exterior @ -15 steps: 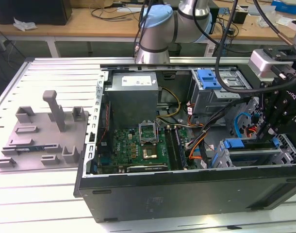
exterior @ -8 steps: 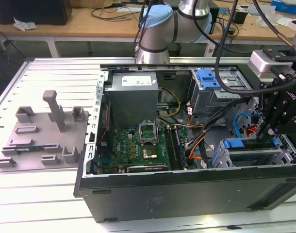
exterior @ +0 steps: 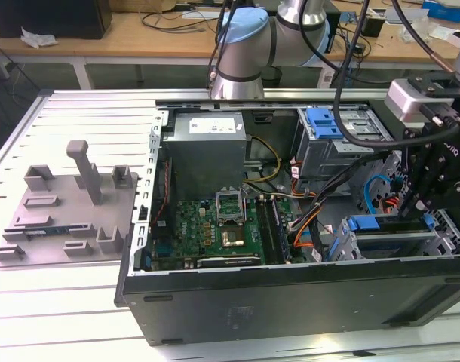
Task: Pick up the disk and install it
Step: 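Insert the first disk wire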
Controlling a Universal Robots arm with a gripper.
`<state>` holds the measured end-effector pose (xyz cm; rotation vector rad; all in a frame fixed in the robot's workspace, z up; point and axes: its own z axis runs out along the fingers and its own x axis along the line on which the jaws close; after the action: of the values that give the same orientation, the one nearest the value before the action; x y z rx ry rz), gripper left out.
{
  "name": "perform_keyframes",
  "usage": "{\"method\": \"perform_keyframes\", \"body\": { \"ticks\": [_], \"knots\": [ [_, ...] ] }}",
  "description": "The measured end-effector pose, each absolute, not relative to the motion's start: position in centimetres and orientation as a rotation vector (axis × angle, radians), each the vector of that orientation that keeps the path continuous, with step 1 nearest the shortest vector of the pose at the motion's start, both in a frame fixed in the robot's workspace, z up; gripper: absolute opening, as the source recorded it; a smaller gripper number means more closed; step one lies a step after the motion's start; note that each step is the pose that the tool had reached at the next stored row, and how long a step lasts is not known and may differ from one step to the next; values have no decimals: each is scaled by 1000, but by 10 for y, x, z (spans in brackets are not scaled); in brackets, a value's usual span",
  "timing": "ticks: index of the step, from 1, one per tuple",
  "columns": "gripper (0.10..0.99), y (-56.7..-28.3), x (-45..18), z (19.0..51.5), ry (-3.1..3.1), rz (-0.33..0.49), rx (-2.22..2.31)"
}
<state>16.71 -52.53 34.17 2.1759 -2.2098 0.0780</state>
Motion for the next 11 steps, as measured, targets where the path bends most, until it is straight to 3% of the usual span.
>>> {"method": "perform_keyframes", "body": {
  "ticks": [11],
  "knots": [
    [169,-525,167,340,-2210,78,2176]
  ]
}}
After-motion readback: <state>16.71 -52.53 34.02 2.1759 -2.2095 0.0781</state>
